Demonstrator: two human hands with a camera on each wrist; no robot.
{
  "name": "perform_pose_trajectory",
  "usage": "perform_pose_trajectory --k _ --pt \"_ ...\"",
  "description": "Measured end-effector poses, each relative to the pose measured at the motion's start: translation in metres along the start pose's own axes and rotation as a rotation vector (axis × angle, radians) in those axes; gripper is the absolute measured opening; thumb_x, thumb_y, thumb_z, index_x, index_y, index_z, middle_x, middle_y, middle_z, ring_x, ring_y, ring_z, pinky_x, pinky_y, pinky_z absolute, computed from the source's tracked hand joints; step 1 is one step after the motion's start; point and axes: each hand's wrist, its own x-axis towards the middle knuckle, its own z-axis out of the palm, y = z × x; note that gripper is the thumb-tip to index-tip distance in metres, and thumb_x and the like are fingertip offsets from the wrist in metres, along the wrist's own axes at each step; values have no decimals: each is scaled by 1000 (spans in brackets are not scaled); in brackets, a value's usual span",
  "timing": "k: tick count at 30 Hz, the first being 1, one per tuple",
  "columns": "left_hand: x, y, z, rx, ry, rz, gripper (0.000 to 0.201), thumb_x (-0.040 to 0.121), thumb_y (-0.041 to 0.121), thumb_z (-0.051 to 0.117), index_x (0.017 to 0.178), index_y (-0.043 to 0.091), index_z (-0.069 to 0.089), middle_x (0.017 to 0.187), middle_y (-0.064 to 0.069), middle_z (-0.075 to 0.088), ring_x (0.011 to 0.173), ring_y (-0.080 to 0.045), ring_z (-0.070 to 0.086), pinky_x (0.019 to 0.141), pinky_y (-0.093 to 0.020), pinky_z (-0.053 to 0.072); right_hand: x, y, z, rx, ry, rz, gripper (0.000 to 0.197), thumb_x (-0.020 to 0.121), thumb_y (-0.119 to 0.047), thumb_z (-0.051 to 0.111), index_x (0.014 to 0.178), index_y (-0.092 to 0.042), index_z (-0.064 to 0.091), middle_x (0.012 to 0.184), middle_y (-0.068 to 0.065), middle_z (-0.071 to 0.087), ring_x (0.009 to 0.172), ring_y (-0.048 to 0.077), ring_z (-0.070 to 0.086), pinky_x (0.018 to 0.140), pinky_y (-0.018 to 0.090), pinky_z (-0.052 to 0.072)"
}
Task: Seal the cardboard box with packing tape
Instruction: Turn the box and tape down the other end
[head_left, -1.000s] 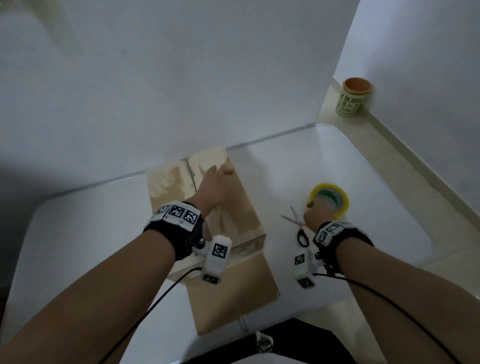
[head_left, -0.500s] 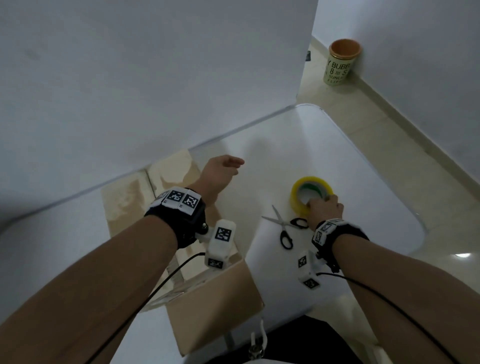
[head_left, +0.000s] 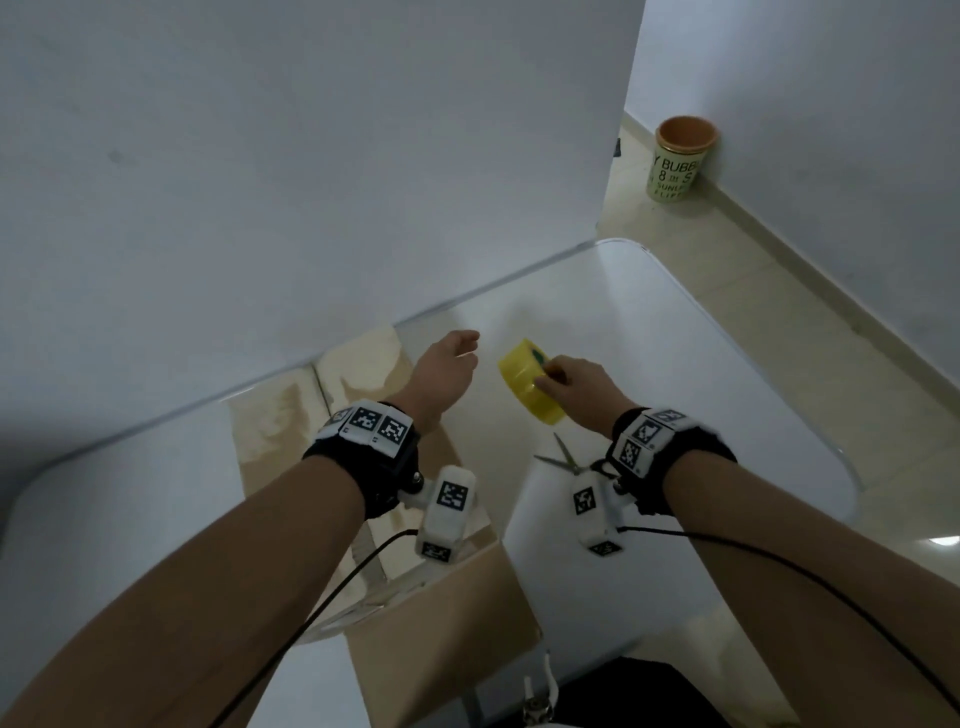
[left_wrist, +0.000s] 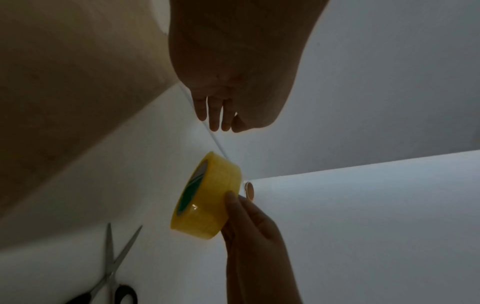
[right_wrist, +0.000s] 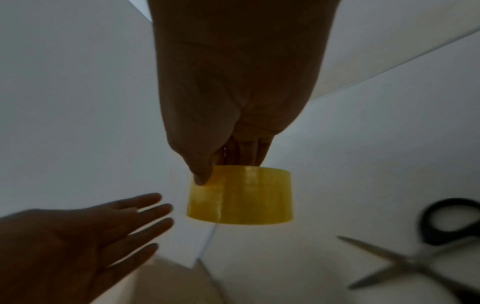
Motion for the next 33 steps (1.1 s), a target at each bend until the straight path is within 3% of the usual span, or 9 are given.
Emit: perform_pose_trajectory --k 3,8,11,14,18,21,23,27,33 --pt "-8 -3 -26 15 50 26 42 101 14 38 143 16 41 144 -1 46 133 -17 43 110 -32 33 -1 -43 1 19 -15 -94 29 95 -26 53 107 -3 62 106 15 65 99 27 57 75 26 33" --pt "-34 -5 -72 -49 93 98 36 99 7 37 126 13 60 125 -3 62 114 -18 58 85 -21 42 -9 -99 9 8 -62 -198 27 94 -28 52 109 -8 63 103 7 64 92 18 54 74 24 34" --pt "-59 -5 -95 -28 135 166 32 96 8 41 109 21 67 112 2 69 103 -12 65 88 -26 49 -14 -121 18 -20 -78 -194 25 93 -30 52 105 -10 62 95 1 58 87 16 52 72 25 34" --pt "-84 -8 -112 -5 124 191 28 96 12 46 106 21 70 106 5 71 93 -7 67 91 -29 51 -21 -139 26 -7 -65 -192 28 93 -30 52 102 -5 62 93 4 59 86 20 54 71 28 39" --pt "-106 -14 -125 4 154 210 24 95 36 53 99 24 73 96 10 72 87 -4 67 90 -30 52 -30 -160 34 -19 -61 -215 34 92 -31 52 99 0 63 95 11 64 85 24 57 73 34 44" --pt "-117 -17 -136 -19 193 198 38 87 57 56 89 23 73 85 9 72 79 -4 65 81 -26 53 -38 -176 38 -10 -61 -245 34 90 -30 53 84 3 59 81 11 59 74 24 54 67 34 42" --pt "-121 -21 -142 -31 199 216 30 86 48 63 88 20 72 81 6 70 74 -5 62 75 -24 51 -43 -186 38 -20 -64 -275 28 90 -29 53 74 -6 52 74 7 52 68 21 49 63 32 37" --pt "-124 -30 -152 -119 254 216 11 88 20 67 86 10 70 80 -5 70 69 -9 61 76 -28 53 -52 -202 41 -109 -118 -314 29 94 -33 48 79 -9 55 74 2 54 70 18 50 59 29 36" --pt "-135 -45 -160 -243 146 79 32 98 27 54 88 2 70 72 -6 64 64 -12 59 69 -23 53 -56 -211 52 -223 -193 -304 43 96 -41 44 64 -13 46 66 2 47 64 16 45 55 30 31"
